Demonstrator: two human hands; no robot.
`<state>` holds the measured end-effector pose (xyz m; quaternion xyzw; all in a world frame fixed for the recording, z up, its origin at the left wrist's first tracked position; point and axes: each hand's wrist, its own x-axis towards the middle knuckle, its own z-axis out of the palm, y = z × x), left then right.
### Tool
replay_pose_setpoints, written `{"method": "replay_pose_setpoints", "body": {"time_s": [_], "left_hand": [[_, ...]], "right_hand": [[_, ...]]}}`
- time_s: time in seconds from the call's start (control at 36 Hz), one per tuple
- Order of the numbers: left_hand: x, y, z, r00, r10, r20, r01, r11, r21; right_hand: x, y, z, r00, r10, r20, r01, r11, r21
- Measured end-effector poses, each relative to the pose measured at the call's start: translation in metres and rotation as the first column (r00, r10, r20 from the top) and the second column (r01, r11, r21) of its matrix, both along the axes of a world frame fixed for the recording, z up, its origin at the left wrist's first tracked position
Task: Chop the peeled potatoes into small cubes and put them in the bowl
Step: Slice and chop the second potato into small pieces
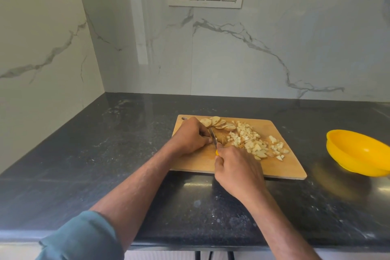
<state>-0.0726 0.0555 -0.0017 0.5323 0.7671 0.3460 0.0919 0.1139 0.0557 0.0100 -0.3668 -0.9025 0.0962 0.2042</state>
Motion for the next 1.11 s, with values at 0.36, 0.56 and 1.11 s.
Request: {"method": "replay_pose_setpoints", "body": {"time_s": [0.36, 0.56, 1.11], "left_hand": [[0.0, 0.004, -0.002, 1.0, 0.023, 0.005, -0.023, 1.0, 0.009], [0.001, 0.004, -0.003, 0.999, 0.045, 0.012, -0.045, 0.999, 0.003], [0.007, 0.009, -0.005, 0.984, 0.159, 0.075, -0.161, 0.987, 0.014]], "right_hand": [[-0.01, 0.005, 0.004, 0.999, 0.029, 0.04, -0.027, 0.998, -0.053], [-0.014, 0.018, 0.012, 0.995, 0.047, 0.087, -0.034, 0.99, -0.14], [0.004, 0.013, 0.01, 0.989, 0.106, 0.099, -0.092, 0.986, -0.14]]}}
